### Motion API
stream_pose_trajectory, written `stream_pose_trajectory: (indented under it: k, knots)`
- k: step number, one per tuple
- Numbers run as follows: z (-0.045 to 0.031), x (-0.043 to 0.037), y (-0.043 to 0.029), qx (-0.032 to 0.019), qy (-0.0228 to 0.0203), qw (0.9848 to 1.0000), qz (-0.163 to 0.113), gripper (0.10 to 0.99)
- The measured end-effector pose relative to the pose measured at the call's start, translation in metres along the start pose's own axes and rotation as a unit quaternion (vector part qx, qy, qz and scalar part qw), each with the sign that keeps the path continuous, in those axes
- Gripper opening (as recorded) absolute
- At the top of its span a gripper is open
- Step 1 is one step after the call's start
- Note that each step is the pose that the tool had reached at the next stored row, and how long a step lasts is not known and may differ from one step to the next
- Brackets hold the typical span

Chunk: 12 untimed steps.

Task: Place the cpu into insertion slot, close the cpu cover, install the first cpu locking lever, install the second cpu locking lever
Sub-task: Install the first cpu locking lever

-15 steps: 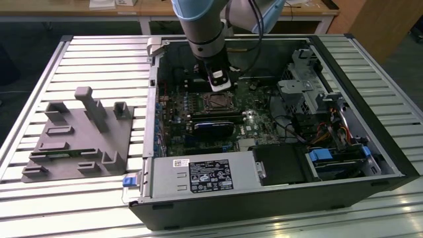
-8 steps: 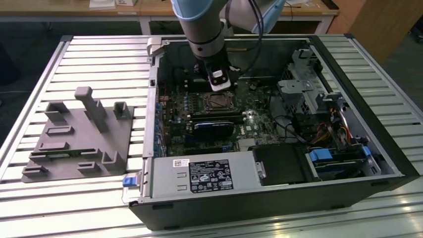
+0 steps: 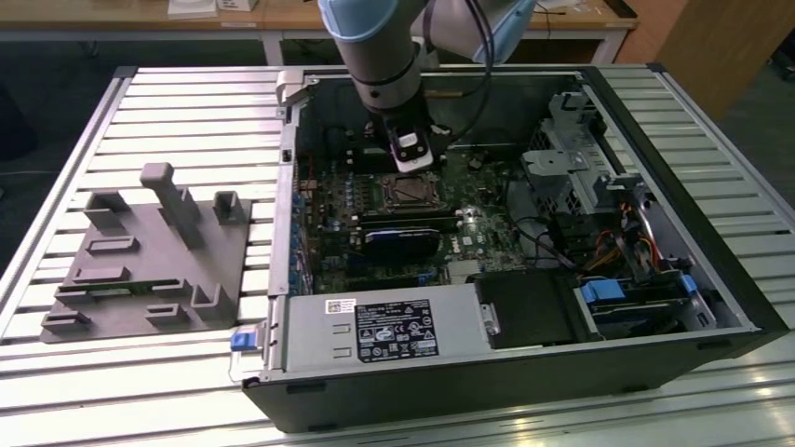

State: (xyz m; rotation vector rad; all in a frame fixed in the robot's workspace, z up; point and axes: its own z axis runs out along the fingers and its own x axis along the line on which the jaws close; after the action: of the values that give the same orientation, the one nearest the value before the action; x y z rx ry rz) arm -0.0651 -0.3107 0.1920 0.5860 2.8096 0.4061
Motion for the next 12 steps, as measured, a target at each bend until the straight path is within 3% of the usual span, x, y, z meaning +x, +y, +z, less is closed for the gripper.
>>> stream_pose_trajectory:
  k: [12]
  knots:
    - [0.0036,0.0005,-0.0043,0.0,-0.0032,1.0,-0.001,0.106]
